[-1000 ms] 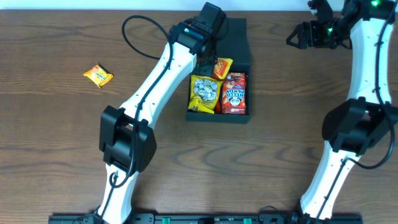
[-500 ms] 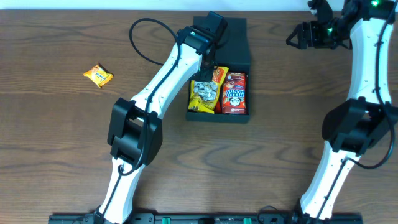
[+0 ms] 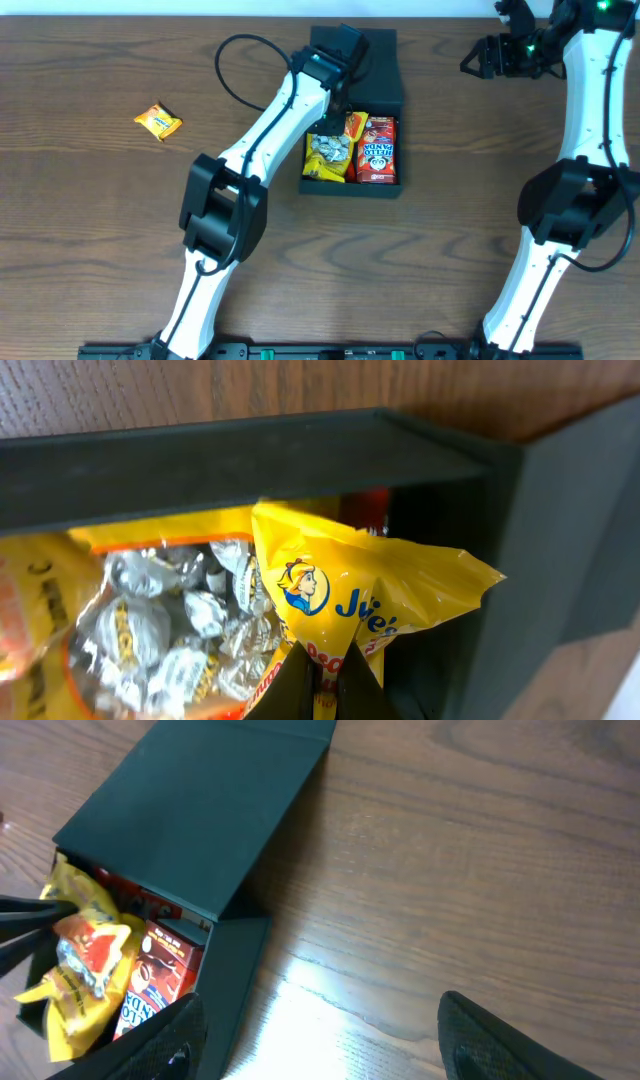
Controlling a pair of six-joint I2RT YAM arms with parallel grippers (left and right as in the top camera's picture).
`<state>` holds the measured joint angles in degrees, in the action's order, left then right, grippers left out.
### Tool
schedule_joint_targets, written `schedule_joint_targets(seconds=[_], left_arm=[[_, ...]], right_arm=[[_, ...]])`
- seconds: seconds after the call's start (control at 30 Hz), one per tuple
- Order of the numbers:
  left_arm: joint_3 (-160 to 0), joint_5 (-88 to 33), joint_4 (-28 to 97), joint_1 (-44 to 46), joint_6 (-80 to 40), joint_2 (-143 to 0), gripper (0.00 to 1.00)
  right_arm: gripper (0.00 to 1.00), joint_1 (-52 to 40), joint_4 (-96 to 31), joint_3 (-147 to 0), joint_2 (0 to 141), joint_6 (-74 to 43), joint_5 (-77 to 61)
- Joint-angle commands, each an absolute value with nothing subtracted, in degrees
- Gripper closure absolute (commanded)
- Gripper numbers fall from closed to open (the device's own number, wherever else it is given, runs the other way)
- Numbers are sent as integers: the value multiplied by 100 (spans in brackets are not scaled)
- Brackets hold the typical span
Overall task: Pack container
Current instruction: 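Open the left gripper, release the packet, and lift out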
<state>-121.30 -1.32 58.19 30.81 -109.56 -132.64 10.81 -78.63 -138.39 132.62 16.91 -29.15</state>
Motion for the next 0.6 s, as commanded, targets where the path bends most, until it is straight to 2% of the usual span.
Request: schedule_joint_targets(seconds=[0.0,0.13,0.2,0.27,0.3,0.57], left_arm=[[-12086,-108,5870,3089,-11039,-13364,94],[-12086,-108,5815,3087,-11024,-13371,94],[-12086,-115,5723,3076,-10873,-13371,64],[-12086,-172,5551,3065,-10512,-13371,17],[-12086,-220,5450,3059,-10315,-13371,4],[-12092,-952,4851,2923,-9351,-13244,5]], right_arm=[[26,1125,-7881,-13955,13146,1612,-3044],[25,1125,-7881,-13955,13146,1612,-3044],[25,1125,-7881,-13955,13146,1612,-3046],[25,1125,-7876,-13955,13146,1610,-3044],[25,1125,-7874,-13955,13146,1610,-3046],[25,1125,-7874,-13955,13146,1610,-3046]])
